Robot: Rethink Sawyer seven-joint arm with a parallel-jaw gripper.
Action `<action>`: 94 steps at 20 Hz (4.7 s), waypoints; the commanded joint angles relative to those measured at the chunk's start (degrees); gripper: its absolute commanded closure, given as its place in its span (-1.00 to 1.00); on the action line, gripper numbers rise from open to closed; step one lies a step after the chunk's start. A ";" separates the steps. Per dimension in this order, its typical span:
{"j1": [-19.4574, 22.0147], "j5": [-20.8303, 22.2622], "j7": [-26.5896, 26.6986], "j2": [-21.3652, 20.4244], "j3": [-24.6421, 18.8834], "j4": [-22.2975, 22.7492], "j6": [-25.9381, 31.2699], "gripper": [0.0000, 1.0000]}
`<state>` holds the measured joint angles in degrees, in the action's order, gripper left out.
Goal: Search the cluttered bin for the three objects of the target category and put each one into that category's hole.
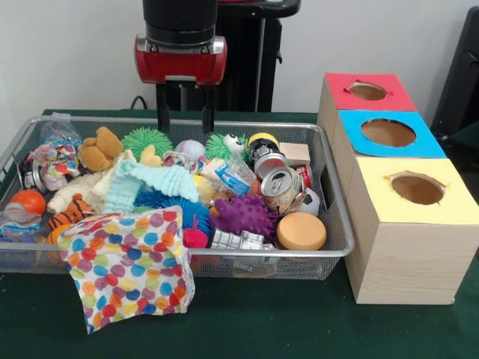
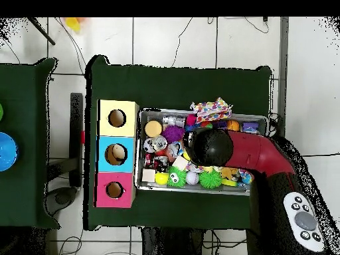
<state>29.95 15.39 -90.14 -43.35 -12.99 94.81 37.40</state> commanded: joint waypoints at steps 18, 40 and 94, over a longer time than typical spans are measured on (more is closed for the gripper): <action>3.47 0.45 0.45 7.79 -2.76 -5.90 -0.23 -1.00; 1.98 -0.52 1.65 11.88 -4.93 -13.16 3.02 -1.00; 1.14 -0.96 2.52 18.10 -5.70 -18.50 2.47 -1.00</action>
<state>30.70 14.92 -90.14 -27.23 -13.56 77.52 35.50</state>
